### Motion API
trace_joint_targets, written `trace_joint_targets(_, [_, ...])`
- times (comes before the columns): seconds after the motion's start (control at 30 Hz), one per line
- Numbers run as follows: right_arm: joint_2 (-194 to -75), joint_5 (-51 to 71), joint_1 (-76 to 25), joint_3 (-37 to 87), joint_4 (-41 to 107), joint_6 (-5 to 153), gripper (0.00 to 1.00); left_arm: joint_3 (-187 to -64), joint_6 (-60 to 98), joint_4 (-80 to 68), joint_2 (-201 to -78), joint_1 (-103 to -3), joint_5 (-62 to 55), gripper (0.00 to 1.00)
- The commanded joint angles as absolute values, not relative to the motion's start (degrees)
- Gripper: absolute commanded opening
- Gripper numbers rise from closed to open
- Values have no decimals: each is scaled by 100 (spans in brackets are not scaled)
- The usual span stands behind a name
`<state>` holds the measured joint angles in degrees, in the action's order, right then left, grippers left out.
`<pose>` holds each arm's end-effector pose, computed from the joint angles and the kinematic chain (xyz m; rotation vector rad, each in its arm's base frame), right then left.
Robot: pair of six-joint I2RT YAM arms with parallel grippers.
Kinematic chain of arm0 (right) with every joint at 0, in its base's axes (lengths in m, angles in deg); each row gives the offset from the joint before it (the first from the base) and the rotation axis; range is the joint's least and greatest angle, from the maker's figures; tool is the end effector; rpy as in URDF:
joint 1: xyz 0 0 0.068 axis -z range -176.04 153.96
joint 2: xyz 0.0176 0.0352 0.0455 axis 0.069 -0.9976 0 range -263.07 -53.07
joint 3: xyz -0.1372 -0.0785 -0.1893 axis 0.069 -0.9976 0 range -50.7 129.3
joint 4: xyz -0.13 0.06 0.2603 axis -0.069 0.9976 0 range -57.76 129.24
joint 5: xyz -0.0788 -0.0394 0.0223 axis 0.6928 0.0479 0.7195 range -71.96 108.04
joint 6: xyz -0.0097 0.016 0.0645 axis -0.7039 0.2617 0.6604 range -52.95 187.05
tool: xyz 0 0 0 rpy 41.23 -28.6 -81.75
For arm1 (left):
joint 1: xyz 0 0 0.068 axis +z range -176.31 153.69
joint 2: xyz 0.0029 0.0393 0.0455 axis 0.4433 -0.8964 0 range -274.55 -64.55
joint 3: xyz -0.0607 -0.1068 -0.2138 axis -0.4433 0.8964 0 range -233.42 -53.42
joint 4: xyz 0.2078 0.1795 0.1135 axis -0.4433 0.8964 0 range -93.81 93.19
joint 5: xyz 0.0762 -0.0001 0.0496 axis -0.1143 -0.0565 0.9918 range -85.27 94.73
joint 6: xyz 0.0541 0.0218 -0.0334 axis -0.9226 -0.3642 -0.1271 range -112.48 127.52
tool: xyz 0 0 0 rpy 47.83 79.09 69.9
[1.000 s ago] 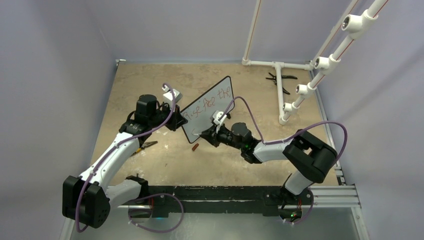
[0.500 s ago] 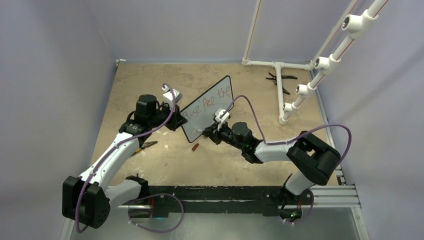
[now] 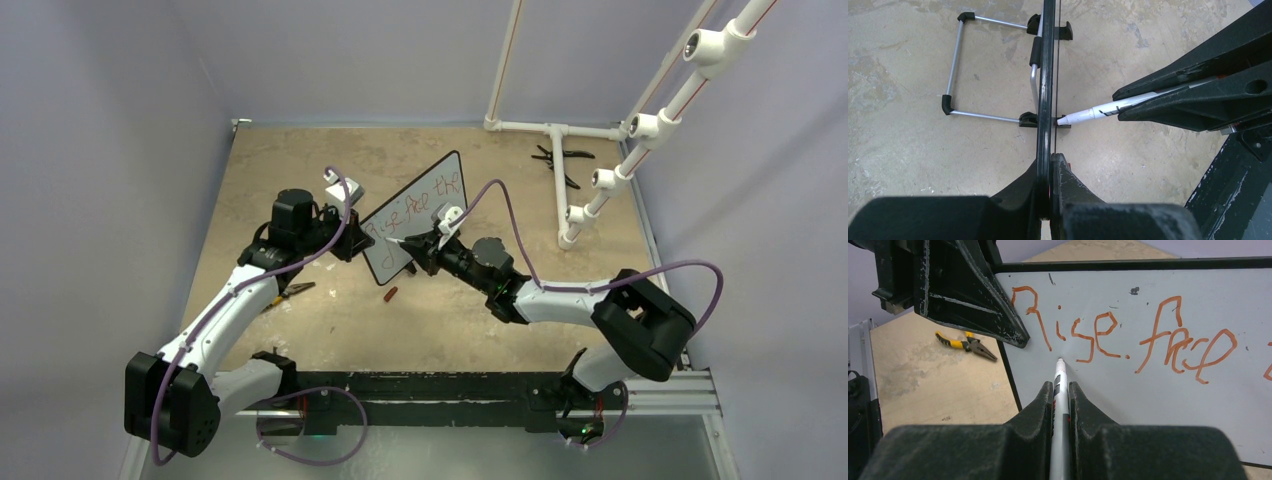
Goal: Write a sentence on the whiteboard
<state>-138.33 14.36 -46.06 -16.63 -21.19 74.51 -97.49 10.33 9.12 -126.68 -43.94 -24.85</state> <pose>0.2233 0.2718 0.1718 -0.6272 1.4645 0.8411 0.2781 -0.1161 0.2301 0.5820 2.0422 -0.7564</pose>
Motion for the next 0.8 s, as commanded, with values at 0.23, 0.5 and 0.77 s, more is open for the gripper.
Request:
trace_joint_targets(0.23, [-14003, 1641, -4579, -1760, -2094, 7536, 0, -9806, 1014, 881, -12529, -4398, -2630, 0])
trace_joint_targets(0.5, [-14003, 1757, -4579, -2014, -1922, 7652, 0, -9812, 1017, 878, -12529, -4398, -2629, 0])
trace_joint_targets(0.77, [-14102, 1714, -4579, -2007, -2062, 7719, 0, -9807, 1017, 884, -12529, -4398, -2621, 0])
